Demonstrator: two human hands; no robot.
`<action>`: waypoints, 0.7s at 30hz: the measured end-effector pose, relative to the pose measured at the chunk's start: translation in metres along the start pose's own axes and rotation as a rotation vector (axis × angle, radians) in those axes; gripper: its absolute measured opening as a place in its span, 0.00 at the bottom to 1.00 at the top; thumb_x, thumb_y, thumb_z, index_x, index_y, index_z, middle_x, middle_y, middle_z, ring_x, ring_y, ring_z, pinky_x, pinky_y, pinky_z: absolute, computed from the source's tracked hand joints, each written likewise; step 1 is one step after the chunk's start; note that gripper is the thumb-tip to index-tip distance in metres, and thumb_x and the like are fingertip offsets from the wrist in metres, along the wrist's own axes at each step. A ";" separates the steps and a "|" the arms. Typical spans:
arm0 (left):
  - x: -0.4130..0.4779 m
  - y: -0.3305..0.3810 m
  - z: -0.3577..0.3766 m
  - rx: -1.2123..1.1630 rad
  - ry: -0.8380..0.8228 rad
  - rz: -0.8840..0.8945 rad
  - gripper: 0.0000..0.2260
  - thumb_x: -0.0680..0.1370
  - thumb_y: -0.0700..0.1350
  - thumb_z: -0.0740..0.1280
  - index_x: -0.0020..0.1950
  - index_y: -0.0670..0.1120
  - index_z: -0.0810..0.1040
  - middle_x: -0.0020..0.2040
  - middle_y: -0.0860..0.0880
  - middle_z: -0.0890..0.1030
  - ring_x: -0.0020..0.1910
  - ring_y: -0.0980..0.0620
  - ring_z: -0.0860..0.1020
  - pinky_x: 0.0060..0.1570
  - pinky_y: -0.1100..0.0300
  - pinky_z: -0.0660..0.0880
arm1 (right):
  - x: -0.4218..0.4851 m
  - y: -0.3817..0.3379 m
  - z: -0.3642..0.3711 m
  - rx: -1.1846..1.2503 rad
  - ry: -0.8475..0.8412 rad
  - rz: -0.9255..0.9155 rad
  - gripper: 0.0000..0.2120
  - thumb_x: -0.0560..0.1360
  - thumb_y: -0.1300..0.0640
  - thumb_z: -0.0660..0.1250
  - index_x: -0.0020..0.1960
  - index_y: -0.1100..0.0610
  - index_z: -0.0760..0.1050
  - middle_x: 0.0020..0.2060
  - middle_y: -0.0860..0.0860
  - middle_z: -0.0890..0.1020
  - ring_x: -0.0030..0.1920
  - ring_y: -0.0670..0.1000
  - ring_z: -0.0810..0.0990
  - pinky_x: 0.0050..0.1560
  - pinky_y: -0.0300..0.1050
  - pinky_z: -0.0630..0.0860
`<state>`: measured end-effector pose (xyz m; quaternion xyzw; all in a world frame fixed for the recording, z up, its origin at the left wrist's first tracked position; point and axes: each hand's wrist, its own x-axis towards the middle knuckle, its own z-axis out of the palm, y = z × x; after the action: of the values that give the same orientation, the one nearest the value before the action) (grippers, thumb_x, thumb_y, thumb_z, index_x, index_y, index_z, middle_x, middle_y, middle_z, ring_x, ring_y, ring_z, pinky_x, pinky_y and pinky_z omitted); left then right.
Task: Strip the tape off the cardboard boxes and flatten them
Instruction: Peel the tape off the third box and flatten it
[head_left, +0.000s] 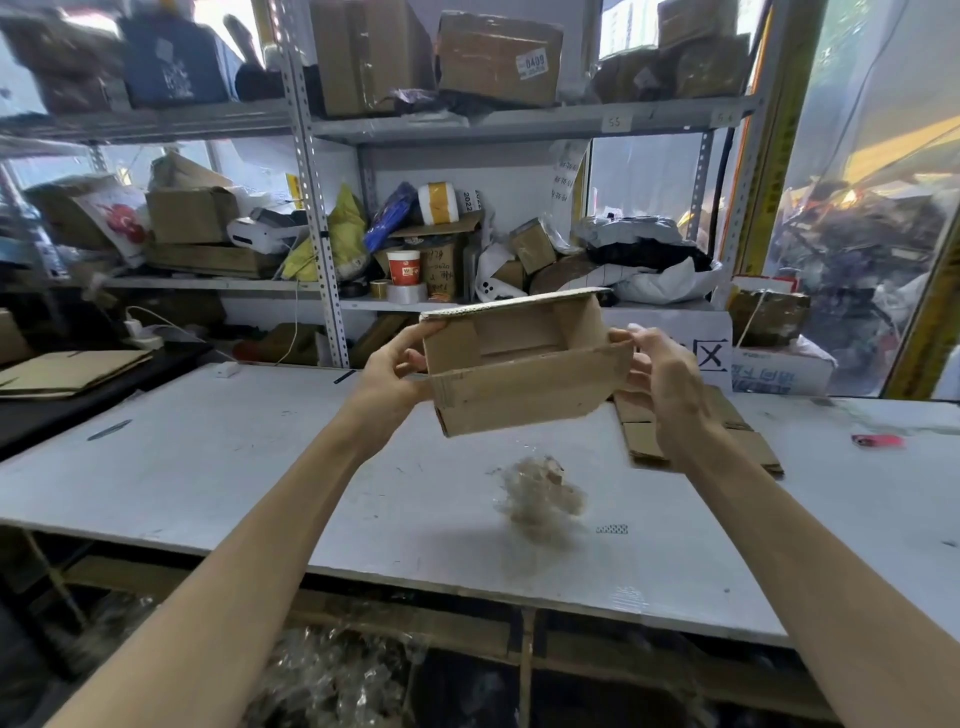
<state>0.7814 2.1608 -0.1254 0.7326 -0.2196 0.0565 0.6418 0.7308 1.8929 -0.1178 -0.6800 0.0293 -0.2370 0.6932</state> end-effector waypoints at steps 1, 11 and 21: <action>-0.001 0.002 0.003 0.063 0.016 0.039 0.28 0.74 0.32 0.72 0.62 0.62 0.74 0.50 0.44 0.73 0.52 0.50 0.77 0.44 0.64 0.79 | 0.002 -0.002 -0.001 -0.022 0.008 0.005 0.16 0.79 0.51 0.59 0.54 0.62 0.78 0.46 0.53 0.83 0.50 0.55 0.79 0.50 0.50 0.73; 0.000 0.007 0.034 -0.012 0.178 0.001 0.25 0.69 0.44 0.79 0.60 0.46 0.70 0.56 0.51 0.78 0.55 0.53 0.79 0.50 0.61 0.80 | 0.001 0.005 0.001 -0.384 0.256 -0.083 0.28 0.60 0.55 0.81 0.51 0.58 0.68 0.43 0.54 0.79 0.41 0.50 0.78 0.43 0.52 0.79; 0.019 0.008 0.055 0.347 0.353 -0.008 0.29 0.67 0.43 0.77 0.65 0.45 0.70 0.56 0.47 0.74 0.54 0.49 0.74 0.49 0.61 0.75 | -0.001 0.015 0.002 -0.460 0.065 -0.175 0.17 0.70 0.54 0.71 0.52 0.60 0.68 0.38 0.51 0.76 0.36 0.48 0.74 0.32 0.44 0.71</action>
<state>0.7842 2.1026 -0.1205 0.8115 -0.0883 0.2180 0.5349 0.7348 1.8943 -0.1327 -0.8120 0.0459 -0.3048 0.4957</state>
